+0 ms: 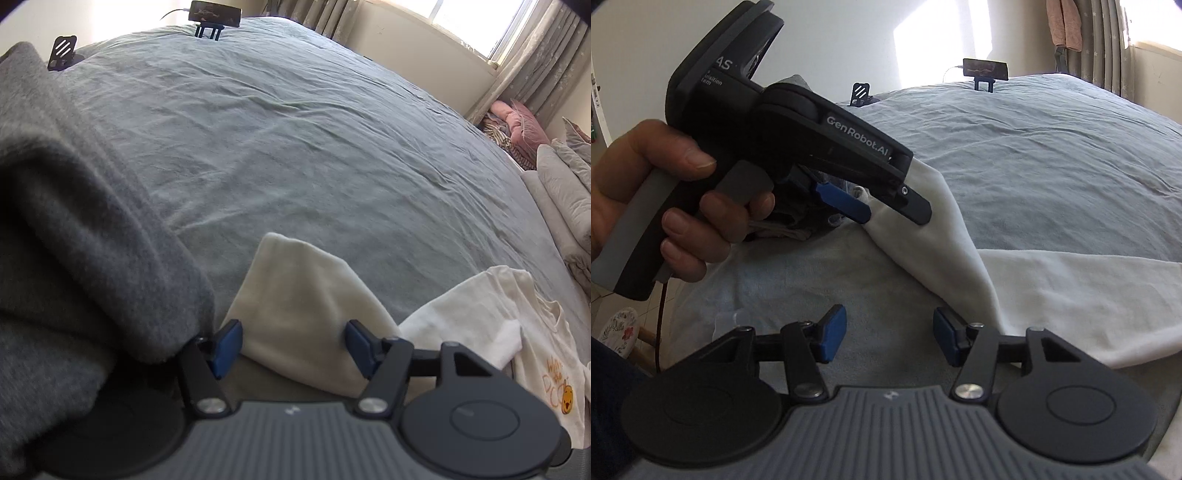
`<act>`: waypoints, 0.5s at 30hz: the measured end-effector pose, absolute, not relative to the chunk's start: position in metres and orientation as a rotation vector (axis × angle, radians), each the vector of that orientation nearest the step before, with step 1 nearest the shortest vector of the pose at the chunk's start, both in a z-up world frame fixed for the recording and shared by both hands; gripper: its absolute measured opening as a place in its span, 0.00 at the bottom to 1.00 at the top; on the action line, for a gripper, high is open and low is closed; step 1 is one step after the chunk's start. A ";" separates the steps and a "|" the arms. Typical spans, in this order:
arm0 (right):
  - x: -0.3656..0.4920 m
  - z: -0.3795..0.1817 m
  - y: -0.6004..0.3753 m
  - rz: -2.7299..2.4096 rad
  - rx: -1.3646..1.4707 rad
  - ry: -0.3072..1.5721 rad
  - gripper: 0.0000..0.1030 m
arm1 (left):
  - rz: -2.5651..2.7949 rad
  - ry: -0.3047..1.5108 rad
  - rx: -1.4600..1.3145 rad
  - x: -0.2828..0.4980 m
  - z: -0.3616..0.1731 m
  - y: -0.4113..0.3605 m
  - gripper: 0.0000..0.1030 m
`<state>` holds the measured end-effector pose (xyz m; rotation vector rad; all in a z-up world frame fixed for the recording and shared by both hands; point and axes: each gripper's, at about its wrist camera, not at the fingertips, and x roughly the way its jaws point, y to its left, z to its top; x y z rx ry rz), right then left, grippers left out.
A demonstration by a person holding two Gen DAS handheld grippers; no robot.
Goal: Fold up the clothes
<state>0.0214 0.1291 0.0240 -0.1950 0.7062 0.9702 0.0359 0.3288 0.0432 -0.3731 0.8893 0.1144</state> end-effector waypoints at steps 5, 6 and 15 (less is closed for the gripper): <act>0.028 0.023 0.138 0.924 -0.174 0.672 0.55 | 0.335 0.860 -0.250 0.034 0.048 0.355 0.03; 0.029 0.023 0.142 0.919 -0.184 0.654 0.55 | 0.330 0.844 -0.292 0.031 0.049 0.361 0.03; 0.043 0.015 0.193 0.858 -0.340 0.534 0.55 | 0.239 0.825 -0.370 0.028 0.052 0.362 0.11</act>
